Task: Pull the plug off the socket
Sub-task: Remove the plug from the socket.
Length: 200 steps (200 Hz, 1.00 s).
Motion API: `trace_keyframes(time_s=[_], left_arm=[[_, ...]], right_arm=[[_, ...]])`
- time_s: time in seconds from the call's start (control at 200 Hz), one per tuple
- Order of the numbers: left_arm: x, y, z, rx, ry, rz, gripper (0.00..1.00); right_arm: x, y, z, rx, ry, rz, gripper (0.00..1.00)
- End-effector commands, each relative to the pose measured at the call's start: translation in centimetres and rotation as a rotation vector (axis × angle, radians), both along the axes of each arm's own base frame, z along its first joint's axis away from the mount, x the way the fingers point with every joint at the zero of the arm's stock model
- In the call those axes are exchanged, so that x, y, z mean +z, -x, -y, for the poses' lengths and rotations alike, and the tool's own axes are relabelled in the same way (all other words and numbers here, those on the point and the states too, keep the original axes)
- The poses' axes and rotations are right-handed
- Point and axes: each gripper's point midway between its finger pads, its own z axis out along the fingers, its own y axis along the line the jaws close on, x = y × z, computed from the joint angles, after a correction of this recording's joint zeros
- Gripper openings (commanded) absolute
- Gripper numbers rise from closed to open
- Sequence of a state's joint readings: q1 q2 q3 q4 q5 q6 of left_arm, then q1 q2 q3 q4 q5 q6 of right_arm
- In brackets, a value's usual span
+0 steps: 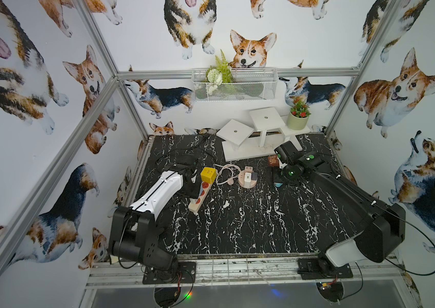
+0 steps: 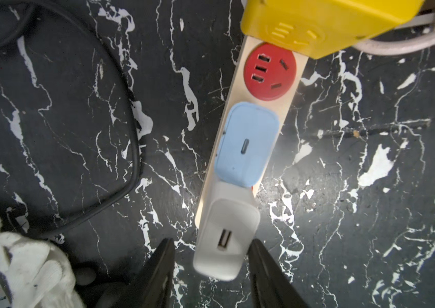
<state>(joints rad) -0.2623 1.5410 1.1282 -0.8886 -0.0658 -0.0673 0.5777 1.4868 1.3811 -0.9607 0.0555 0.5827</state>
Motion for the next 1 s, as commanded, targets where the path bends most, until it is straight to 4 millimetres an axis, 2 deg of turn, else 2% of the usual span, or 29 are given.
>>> trace_keyframes(time_s=[0.0, 0.135, 0.23, 0.32, 0.445, 0.556, 0.676, 0.826, 0.996], left_arm=[[-0.8, -0.5, 0.9, -0.024, 0.034, -0.017, 0.47], [-1.6, -0.4, 1.2, -0.022, 0.053, -0.041, 0.42], [-1.2, -0.3, 1.4, -0.028, 0.063, -0.033, 0.31], [-0.7, -0.3, 1.6, -0.026, 0.077, -0.027, 0.17], [0.2, -0.4, 2.0, 0.005, 0.117, -0.024, 0.0], [1.4, -0.6, 2.6, 0.052, 0.182, -0.013, 0.0], [2.6, -0.8, 3.6, 0.09, 0.252, -0.015, 0.0], [3.8, -0.9, 4.9, 0.143, 0.345, -0.012, 0.0], [4.8, -1.1, 6.1, 0.202, 0.442, -0.003, 0.0]], right_arm=[[0.1, -0.2, 0.3, -0.02, 0.02, 0.014, 1.0], [0.0, -0.5, 0.6, -0.078, 0.027, 0.012, 1.0], [-0.2, -0.8, 0.9, -0.113, 0.06, 0.01, 0.99], [-0.6, -0.8, -0.2, -0.1, 0.02, -0.018, 1.0], [-0.7, -0.7, -4.0, -0.013, -0.136, -0.06, 0.97], [-0.3, -1.1, -7.3, 0.057, -0.234, -0.039, 0.95], [-0.9, -1.0, -10.8, 0.119, -0.306, -0.092, 0.93], [-1.5, 0.0, -15.1, 0.23, -0.358, -0.138, 0.87], [-1.9, 1.2, -20.1, 0.3, -0.523, -0.215, 0.76]])
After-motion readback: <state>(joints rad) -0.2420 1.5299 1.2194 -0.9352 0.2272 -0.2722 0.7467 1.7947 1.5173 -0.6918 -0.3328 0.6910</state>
